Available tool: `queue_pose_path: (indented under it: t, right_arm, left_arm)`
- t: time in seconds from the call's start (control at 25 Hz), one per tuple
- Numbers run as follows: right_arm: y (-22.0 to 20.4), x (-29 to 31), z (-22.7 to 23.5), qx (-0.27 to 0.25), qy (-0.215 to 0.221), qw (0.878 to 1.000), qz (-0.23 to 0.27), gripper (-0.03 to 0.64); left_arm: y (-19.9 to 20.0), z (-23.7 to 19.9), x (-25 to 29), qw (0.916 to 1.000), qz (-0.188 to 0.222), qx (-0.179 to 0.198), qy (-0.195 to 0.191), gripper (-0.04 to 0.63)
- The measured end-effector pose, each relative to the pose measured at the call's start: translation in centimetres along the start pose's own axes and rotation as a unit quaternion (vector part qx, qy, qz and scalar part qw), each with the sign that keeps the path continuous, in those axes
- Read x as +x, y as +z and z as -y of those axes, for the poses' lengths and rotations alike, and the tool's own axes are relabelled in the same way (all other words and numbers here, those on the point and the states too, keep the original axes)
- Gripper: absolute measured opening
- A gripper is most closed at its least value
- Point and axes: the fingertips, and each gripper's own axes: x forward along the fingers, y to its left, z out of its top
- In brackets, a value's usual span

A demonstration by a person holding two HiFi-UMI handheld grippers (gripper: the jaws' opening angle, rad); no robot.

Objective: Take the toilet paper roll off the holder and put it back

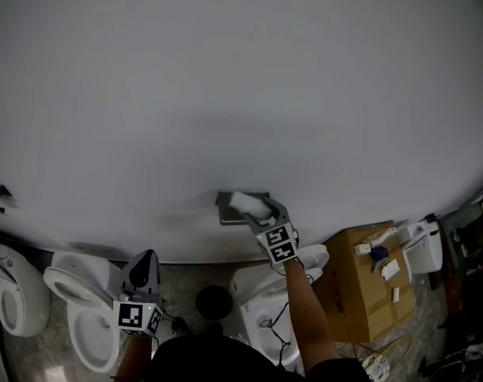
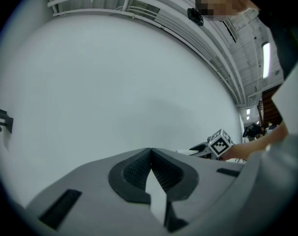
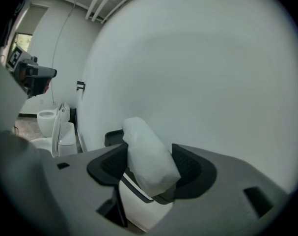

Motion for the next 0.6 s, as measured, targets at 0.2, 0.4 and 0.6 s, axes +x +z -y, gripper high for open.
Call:
queue_pose_path:
  t: [0.2,0.4,0.6]
  right_arm:
    - [0.2,-0.7,0.1,0.002,-0.001,1.0,0.004,0.279]
    - [1.0,-1.5,0.6,0.0,-0.012,1.0,0.014,0.278]
    - [3.0,-3.0,1.4,-0.012,-0.026,0.999,0.03,0.278]
  left_arm:
    - [-0.2,0.1,-0.4,1.0,0.007,0.003,-0.005,0.003]
    - [-0.1,0.0,-0.5,0.9999,0.008,0.004,-0.007,0.003]
    - [-0.2,0.0,-0.8,0.9998,0.012,0.011,-0.011,0.003]
